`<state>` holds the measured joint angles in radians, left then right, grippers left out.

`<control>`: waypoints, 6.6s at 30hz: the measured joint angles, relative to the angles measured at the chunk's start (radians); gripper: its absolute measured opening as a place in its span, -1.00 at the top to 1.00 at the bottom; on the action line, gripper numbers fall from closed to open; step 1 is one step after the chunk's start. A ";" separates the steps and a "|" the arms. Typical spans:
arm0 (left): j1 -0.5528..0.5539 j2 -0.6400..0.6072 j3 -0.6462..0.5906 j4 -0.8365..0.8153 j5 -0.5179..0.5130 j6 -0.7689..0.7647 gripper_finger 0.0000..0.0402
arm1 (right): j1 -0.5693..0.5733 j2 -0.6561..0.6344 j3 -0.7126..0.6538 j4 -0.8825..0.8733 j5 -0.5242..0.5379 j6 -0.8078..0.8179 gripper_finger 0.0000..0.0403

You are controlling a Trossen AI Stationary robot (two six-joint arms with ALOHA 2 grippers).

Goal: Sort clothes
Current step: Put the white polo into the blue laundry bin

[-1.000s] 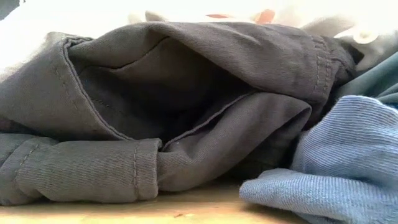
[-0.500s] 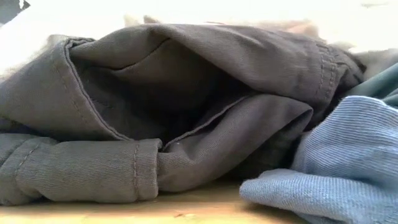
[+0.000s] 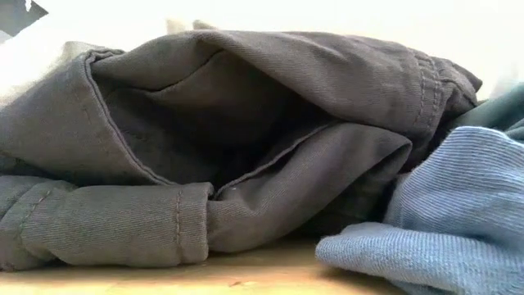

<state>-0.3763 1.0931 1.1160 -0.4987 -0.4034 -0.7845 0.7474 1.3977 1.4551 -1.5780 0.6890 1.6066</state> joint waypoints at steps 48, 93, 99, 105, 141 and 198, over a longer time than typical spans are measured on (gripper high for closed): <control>-0.280 -0.138 0.000 -0.039 -0.212 0.013 0.09 | -0.486 0.676 0.107 1.539 -0.698 -0.978 0.74; 0.000 0.195 0.000 -0.231 0.090 -0.057 0.09 | -0.206 0.556 0.837 0.159 -0.143 -0.847 -0.18; 0.016 0.249 0.000 -0.215 0.112 0.116 0.08 | -0.152 0.556 0.837 0.087 -0.084 -0.726 -0.18; 0.040 0.295 0.000 -0.243 0.159 0.198 0.08 | -0.116 0.556 0.837 0.023 -0.079 -0.635 -0.18; 0.149 0.279 0.084 -0.136 0.219 0.323 0.03 | -0.099 0.557 0.837 0.007 -0.049 -0.682 -0.18; 0.162 0.645 -0.074 -0.022 0.384 0.239 -0.29 | -0.107 0.557 0.837 0.007 -0.095 -0.693 -0.18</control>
<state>-0.2139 1.7384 1.0416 -0.5202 -0.0191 -0.5455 0.6401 1.9549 2.2917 -1.5711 0.5941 0.9136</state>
